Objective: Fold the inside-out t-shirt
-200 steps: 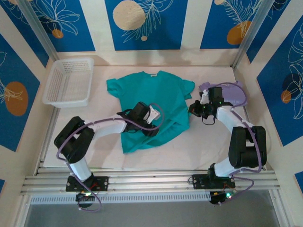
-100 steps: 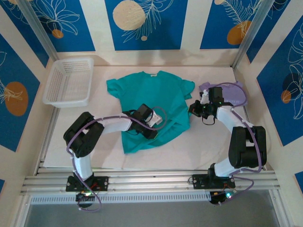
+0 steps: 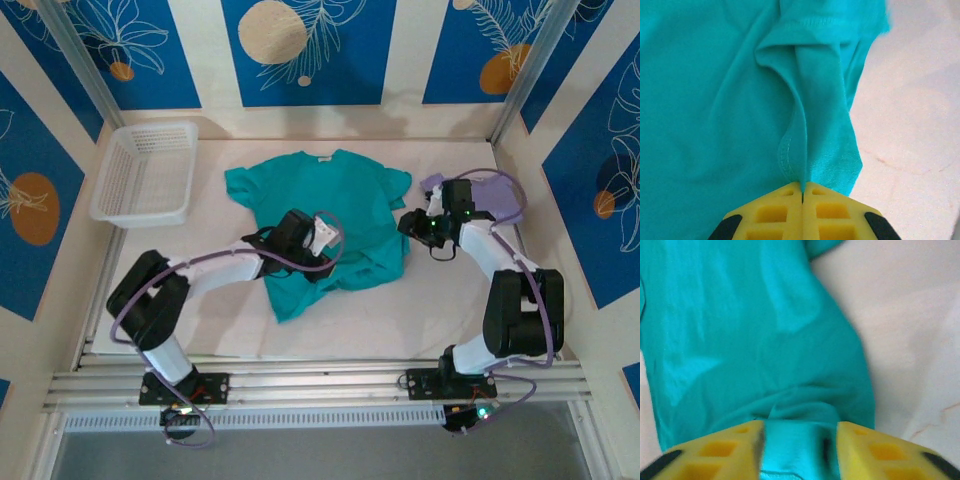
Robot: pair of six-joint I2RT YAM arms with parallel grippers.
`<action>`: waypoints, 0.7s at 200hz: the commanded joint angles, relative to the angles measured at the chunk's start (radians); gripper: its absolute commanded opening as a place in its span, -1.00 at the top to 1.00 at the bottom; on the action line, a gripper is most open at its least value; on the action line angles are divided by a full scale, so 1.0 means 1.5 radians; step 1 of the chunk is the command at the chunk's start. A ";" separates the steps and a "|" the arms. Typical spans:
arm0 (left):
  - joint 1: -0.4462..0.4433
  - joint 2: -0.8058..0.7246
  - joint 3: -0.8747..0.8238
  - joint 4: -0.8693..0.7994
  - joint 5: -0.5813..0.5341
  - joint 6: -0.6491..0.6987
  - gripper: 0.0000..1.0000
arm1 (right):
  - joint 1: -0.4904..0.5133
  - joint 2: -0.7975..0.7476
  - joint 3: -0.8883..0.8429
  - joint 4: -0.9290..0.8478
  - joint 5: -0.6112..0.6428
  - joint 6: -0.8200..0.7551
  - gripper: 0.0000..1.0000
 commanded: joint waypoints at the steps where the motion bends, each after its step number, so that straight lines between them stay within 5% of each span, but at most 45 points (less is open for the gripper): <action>1: 0.008 -0.053 -0.024 0.062 0.000 -0.034 1.00 | 0.023 -0.097 -0.001 -0.021 0.075 -0.027 -0.05; 58: 0.020 -0.067 -0.046 0.067 -0.018 -0.024 0.96 | 0.191 -0.166 -0.074 0.037 0.059 -0.057 -0.16; 140: 0.031 0.020 -0.012 0.007 0.027 0.016 0.65 | 0.200 -0.124 -0.062 0.034 0.066 -0.035 -0.12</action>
